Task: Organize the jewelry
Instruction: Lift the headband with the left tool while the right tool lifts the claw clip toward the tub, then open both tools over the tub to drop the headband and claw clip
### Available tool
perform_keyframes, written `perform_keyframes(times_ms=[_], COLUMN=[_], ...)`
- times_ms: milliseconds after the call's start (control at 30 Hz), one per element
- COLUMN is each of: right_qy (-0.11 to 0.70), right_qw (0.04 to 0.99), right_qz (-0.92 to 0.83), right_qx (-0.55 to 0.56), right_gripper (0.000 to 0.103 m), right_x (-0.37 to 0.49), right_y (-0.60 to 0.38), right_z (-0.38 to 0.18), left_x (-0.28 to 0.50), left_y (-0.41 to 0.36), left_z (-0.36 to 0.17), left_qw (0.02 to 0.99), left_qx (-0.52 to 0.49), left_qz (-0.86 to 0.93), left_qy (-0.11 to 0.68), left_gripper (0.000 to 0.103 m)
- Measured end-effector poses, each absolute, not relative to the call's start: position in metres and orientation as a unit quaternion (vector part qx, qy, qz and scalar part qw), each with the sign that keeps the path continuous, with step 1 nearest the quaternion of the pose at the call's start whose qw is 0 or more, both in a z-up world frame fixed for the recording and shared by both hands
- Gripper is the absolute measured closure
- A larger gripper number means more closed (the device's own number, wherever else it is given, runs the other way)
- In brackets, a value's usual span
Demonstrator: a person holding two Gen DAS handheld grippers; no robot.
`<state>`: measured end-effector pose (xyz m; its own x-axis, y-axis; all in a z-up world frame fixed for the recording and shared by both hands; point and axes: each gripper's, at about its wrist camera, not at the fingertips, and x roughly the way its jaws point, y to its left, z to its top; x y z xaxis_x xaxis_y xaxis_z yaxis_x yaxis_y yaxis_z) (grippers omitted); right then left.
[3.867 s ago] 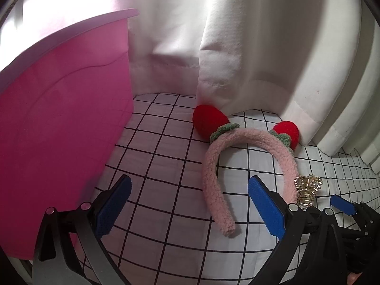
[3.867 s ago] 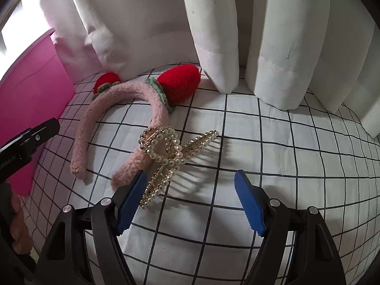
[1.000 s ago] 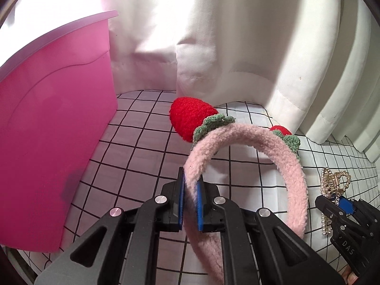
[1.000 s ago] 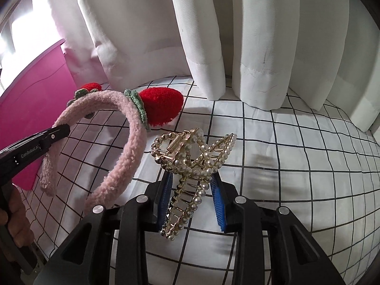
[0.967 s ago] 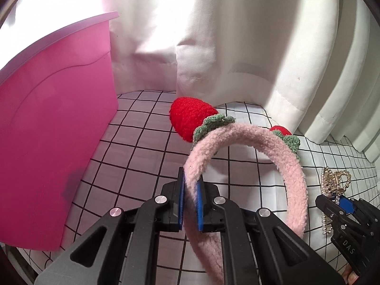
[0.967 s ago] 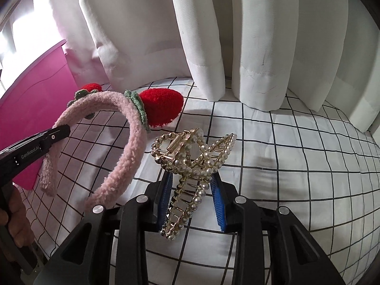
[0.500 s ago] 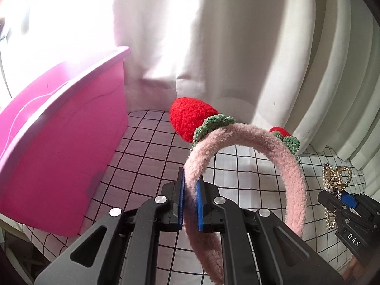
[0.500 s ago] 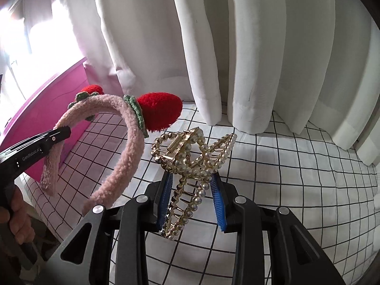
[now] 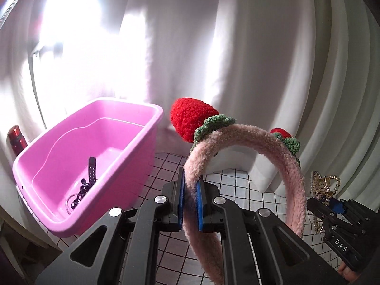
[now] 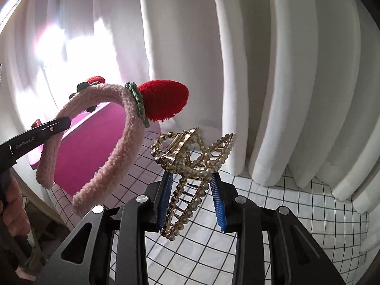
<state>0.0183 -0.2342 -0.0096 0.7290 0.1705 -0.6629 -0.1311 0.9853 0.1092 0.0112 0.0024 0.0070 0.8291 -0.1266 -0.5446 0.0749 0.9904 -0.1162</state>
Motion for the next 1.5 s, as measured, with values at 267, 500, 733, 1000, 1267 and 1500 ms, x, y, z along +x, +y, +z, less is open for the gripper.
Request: perform_keyframes(times_ms=[267,500,733,1000,1267,1500], right_qy=[0.327,0.321,0.337,0.375,0.425,0.412], right_qw=[0.931,0.916,0.893,0.869,0.851,0.865], right_qz=[0.164,0.239,0.297,0.315,0.297,0.277], right_qx=[0.006,-0.016,-0.038,-0.070,-0.085,-0.077], right_gripper=[0.071,0.071,0.071,0.071,0.055,0.029], right_x=[0.047,0.086,0.125,0.167,0.195,0.198], right_y=[-0.172,-0.096,-0.016,0.049,0.072,0.063], right_z=[0.020,0.031,0.034,0.018,-0.001,0.003], left_x=[0.003,0.007,0.022,0.051,0.069,0.061], left_y=[0.072,0.143,0.197,0.223,0.232,0.232], left_z=[0.045,0.049,0.024,-0.012,-0.029,-0.016], left_qw=[0.966,0.960,0.943,0.928,0.917,0.923], left_qx=[-0.054,-0.064,-0.078,-0.078,-0.073,-0.072], left_qz=[0.030,0.111,0.158,0.175,0.176,0.190], left_qy=[0.252,0.251,0.281,0.319,0.351,0.326], left_gripper=[0.094,0.094,0.094,0.093,0.084,0.013])
